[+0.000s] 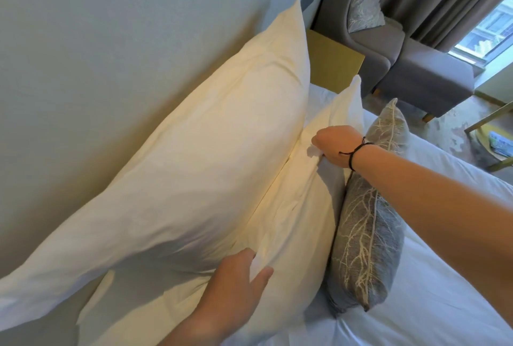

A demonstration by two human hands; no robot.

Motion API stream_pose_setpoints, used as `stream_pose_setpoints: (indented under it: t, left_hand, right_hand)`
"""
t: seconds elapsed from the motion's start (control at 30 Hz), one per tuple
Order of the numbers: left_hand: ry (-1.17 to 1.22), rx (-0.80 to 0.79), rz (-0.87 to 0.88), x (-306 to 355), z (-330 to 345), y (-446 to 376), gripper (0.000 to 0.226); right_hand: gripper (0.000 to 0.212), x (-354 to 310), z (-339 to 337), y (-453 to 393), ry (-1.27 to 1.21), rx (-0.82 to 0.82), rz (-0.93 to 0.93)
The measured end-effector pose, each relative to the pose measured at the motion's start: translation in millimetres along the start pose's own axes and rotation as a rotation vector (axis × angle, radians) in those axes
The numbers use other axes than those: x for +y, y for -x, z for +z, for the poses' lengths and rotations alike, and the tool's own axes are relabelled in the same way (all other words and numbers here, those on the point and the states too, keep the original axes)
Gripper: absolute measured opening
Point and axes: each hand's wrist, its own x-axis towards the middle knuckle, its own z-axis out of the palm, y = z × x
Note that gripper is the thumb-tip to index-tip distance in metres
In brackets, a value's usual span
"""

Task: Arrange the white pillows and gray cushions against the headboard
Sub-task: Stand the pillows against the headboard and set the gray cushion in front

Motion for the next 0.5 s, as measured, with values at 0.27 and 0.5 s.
stream_pose_setpoints:
  t: [0.27, 0.5]
  left_hand:
    - [-0.041, 0.222, 0.008, -13.3, -33.6, 6.1, 0.036]
    - [0.103, 0.096, -0.038, -34.4, -39.6, 26.4, 0.033]
  right_hand:
    - [0.017, -12.8, -7.7, 17.4, 0.007, 0.114, -0.048]
    - [0.009, -45.6, -16.1, 17.3, -0.364, -0.043, -0.117]
